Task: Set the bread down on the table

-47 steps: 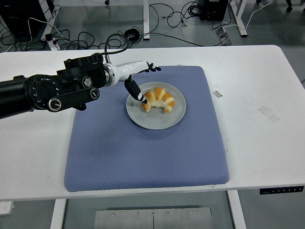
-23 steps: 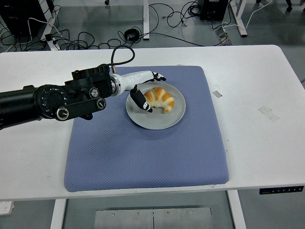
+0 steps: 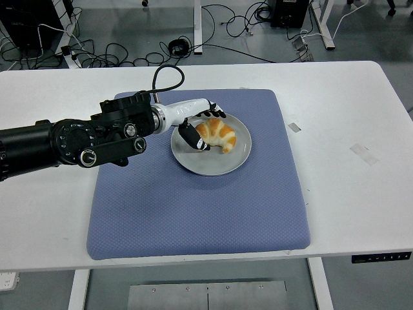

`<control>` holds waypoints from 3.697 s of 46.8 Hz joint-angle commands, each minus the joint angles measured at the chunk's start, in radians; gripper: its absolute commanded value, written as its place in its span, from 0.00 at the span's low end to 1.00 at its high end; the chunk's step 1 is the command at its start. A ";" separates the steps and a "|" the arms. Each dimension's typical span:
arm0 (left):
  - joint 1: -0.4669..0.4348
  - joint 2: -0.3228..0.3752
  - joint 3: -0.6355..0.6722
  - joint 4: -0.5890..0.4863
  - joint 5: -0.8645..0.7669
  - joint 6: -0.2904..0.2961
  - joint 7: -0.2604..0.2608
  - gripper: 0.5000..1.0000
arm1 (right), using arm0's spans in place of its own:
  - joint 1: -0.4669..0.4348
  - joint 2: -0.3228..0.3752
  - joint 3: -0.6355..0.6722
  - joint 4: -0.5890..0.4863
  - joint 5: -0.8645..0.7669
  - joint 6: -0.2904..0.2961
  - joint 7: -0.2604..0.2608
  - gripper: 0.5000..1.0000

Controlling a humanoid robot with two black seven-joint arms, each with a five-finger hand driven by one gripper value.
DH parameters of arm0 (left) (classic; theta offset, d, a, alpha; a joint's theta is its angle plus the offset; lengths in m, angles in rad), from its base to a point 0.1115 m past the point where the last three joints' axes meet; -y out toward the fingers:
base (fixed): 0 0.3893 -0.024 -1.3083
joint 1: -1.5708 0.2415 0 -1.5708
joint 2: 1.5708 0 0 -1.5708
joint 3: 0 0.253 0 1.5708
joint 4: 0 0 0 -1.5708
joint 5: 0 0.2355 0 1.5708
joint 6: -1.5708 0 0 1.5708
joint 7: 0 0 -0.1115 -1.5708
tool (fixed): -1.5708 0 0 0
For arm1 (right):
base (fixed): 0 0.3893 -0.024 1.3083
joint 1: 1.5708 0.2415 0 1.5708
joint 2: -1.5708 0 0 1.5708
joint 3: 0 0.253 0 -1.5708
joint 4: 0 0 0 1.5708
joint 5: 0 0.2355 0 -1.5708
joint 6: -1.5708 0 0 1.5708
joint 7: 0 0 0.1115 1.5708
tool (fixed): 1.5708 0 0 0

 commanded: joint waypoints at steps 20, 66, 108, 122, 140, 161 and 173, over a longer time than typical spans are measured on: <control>0.009 0.000 0.002 0.010 0.000 0.009 0.000 0.08 | 0.000 0.000 0.000 0.000 0.000 0.000 0.000 1.00; -0.057 0.189 0.029 0.068 -0.015 0.001 -0.010 0.00 | 0.000 0.000 0.000 0.000 0.000 0.000 0.000 1.00; 0.031 0.211 0.025 0.081 -0.017 0.049 -0.010 0.00 | 0.000 0.000 0.000 0.000 0.000 0.000 0.000 1.00; 0.032 0.211 0.025 0.084 -0.017 0.049 -0.009 0.00 | -0.001 0.000 0.000 0.000 0.000 0.000 0.000 1.00; 0.046 0.208 0.020 0.142 -0.018 0.041 -0.007 0.53 | 0.000 0.000 0.000 0.000 0.000 0.000 0.000 1.00; 0.041 0.209 -0.070 0.153 -0.149 0.032 -0.004 0.96 | 0.000 0.000 0.000 0.000 0.000 0.000 0.000 1.00; 0.051 0.205 -0.176 0.170 -0.195 0.040 -0.006 0.95 | 0.000 0.000 0.000 0.000 0.000 0.000 0.000 1.00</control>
